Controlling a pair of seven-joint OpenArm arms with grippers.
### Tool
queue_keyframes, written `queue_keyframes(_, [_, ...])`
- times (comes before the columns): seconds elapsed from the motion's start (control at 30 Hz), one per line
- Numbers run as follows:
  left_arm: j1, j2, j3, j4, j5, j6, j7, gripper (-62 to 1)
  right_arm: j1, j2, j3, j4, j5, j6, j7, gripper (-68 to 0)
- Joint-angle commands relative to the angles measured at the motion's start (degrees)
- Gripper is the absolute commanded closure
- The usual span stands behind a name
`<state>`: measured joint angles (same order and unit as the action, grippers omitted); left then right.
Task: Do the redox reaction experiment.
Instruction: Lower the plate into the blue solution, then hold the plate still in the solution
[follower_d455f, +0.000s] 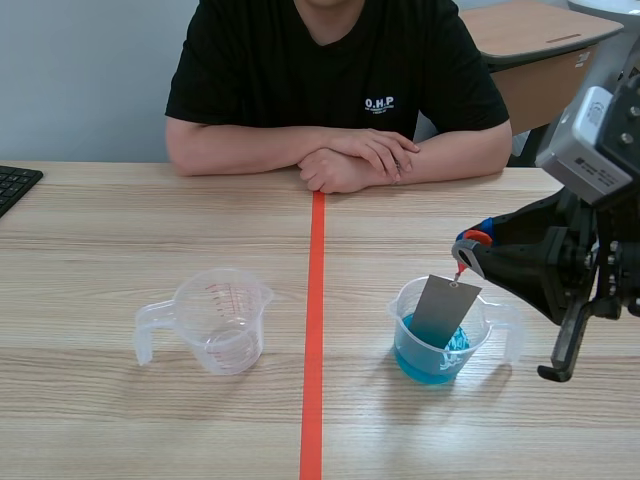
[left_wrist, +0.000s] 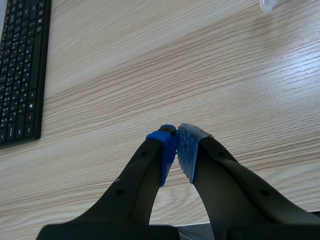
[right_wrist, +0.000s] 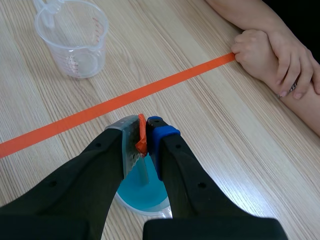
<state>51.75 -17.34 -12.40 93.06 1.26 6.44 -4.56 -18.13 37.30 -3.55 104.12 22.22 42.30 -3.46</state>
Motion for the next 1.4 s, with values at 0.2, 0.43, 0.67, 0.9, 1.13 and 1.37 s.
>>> queue_keyframes(0.2, [0.15, -0.31, 0.15, 0.87, 0.04, 0.31, -0.35, -4.9, 0.2, 0.46, 0.2, 0.13, -0.22, 0.42, 0.04, -1.7])
queue_keyframes(0.43, [0.15, -0.31, 0.15, 0.87, 0.04, 0.31, -0.35, -4.9, 0.2, 0.46, 0.2, 0.13, -0.22, 0.42, 0.04, -1.7])
queue_keyframes(0.67, [0.15, -0.31, 0.15, 0.87, 0.02, 0.28, -0.37, -4.9, 0.2, 0.46, 0.2, 0.13, -0.22, 0.42, 0.02, -1.7])
queue_keyframes(0.9, [0.15, -0.28, 0.15, 0.87, -0.2, 0.28, -0.37, -4.9, 0.2, 0.46, 0.2, 0.13, -0.2, 0.42, 0.0, -1.7])
queue_keyframes(1.13, [0.15, -0.28, 0.15, 0.87, -0.2, 0.28, -0.35, -4.9, 0.02, 0.48, 0.22, 0.13, -0.17, 0.42, 0.0, -1.7])
queue_keyframes(1.37, [0.15, -0.28, 0.15, 0.87, -0.2, 0.28, -0.35, -4.9, -0.15, 0.63, 0.98, 0.22, 0.33, 0.42, -0.04, -1.7])
